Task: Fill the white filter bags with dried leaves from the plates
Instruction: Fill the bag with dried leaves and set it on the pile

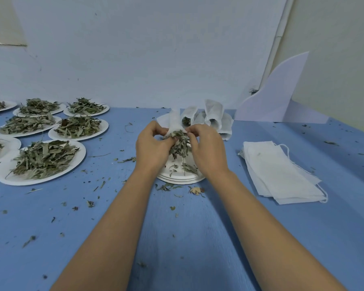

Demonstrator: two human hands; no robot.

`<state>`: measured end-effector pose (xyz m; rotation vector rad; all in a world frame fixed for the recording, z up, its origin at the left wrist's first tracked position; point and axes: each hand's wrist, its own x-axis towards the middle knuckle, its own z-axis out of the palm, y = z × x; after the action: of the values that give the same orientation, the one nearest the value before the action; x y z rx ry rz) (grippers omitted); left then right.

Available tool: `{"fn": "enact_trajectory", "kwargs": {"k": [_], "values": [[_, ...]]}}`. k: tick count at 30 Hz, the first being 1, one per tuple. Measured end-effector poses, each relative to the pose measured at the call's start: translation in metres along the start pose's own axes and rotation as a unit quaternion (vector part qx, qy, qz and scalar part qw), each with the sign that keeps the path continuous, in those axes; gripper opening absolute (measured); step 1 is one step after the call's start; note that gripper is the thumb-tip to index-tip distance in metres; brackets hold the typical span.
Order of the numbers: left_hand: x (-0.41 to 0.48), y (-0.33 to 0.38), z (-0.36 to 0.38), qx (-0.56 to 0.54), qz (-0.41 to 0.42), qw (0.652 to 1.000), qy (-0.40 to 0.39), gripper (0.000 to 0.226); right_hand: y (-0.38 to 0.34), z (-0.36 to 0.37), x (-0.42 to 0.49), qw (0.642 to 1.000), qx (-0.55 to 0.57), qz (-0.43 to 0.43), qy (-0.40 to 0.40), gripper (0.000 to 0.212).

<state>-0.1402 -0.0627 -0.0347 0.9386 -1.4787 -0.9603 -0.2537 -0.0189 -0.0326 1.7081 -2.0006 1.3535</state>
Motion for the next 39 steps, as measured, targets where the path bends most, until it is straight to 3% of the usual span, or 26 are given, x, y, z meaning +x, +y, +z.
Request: {"fn": "enact_trajectory", "kwargs": {"k": [3,7,11,18,22,30,33,39], "values": [[0.001,-0.001,-0.001,0.012,-0.019,0.997,0.072,0.033,-0.005,0.007,-0.005,0.998,-0.033,-0.037,-0.027,0.016],[-0.002,0.0,0.002,0.039,-0.039,0.99,0.134,0.034,-0.007,0.01,-0.007,0.996,0.028,-0.008,-0.082,0.011],[-0.002,0.003,0.006,0.057,-0.041,0.983,0.169,0.026,-0.01,0.008,-0.008,0.989,0.117,0.018,-0.093,0.012],[-0.005,0.002,0.007,0.075,-0.036,0.977,0.198,0.03,-0.015,0.009,-0.013,0.983,0.163,0.024,-0.085,0.008],[-0.005,0.002,0.008,0.079,-0.024,0.987,0.136,0.013,-0.015,0.011,-0.009,0.971,0.197,0.124,-0.056,0.01],[-0.006,0.003,0.001,0.101,0.01,0.992,-0.081,0.011,-0.003,0.003,0.005,0.939,0.235,0.252,-0.021,0.015],[-0.007,0.0,0.002,0.101,0.017,0.99,-0.099,0.021,-0.001,0.002,0.007,0.934,0.232,0.272,-0.014,0.016],[-0.009,-0.002,0.009,0.149,0.059,0.986,-0.055,0.029,-0.003,0.007,0.009,0.912,0.263,0.316,-0.016,0.016]]}}
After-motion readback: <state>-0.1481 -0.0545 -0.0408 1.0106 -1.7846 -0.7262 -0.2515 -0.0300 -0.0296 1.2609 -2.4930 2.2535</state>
